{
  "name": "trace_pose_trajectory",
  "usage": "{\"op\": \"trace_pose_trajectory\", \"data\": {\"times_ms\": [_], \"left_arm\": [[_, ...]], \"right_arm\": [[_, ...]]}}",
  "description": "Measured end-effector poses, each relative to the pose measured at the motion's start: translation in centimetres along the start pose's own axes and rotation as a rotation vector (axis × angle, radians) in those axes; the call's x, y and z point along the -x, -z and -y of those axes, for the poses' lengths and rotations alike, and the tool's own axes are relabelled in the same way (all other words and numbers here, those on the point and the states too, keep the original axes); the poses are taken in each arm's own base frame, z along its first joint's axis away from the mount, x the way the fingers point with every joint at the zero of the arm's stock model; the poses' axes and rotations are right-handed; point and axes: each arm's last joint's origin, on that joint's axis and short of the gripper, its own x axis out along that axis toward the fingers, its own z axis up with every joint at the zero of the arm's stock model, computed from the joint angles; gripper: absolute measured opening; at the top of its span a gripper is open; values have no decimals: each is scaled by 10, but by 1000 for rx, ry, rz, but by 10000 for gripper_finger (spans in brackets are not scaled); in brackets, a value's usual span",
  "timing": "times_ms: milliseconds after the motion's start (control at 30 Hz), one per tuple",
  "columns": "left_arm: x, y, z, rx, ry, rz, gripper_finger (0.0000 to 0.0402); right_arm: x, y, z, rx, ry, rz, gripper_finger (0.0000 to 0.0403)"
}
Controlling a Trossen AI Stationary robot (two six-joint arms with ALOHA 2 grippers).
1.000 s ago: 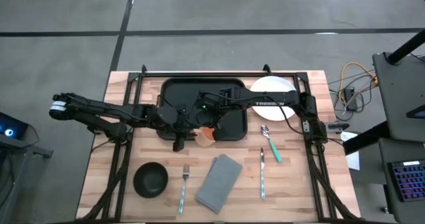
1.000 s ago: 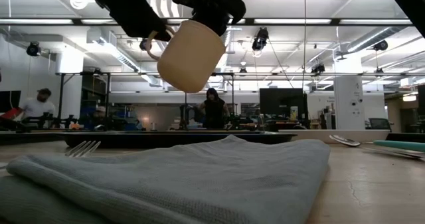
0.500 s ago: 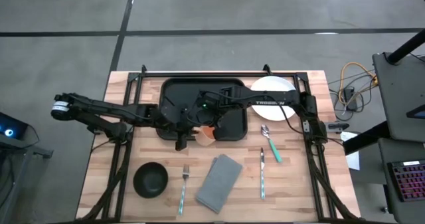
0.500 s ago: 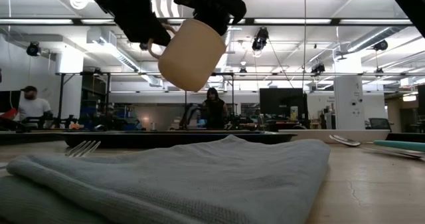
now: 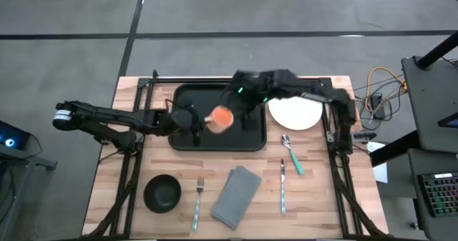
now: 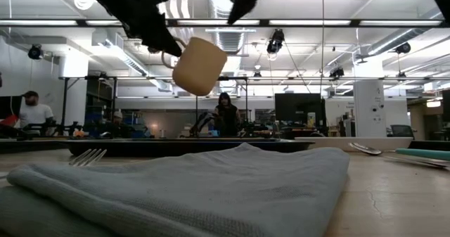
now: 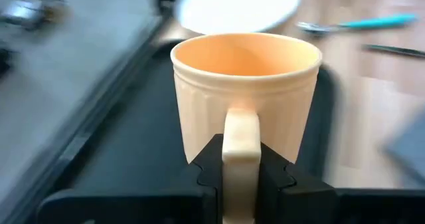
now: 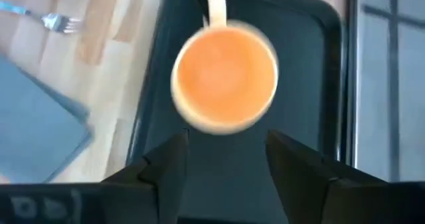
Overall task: Set up tray
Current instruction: Put the mug on the top left of the serving tray
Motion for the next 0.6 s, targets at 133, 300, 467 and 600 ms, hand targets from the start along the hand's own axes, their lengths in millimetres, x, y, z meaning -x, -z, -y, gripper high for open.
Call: {"op": "trace_pose_trajectory", "data": {"times_ms": [133,300,467,600], "left_arm": [[-6,9,-21,19,-69,88,22],[-16,40,-56,102,-106,165,22],[-23,66,-82,136,-160,142,22],[-26,78,-98,163,-176,110,22]], "right_arm": [[30,21,4,-84,-64,95,194],[41,50,-11,-66,-76,215,185],[46,80,-30,-28,-251,471,176],[40,109,-46,-10,-310,588,170]]}}
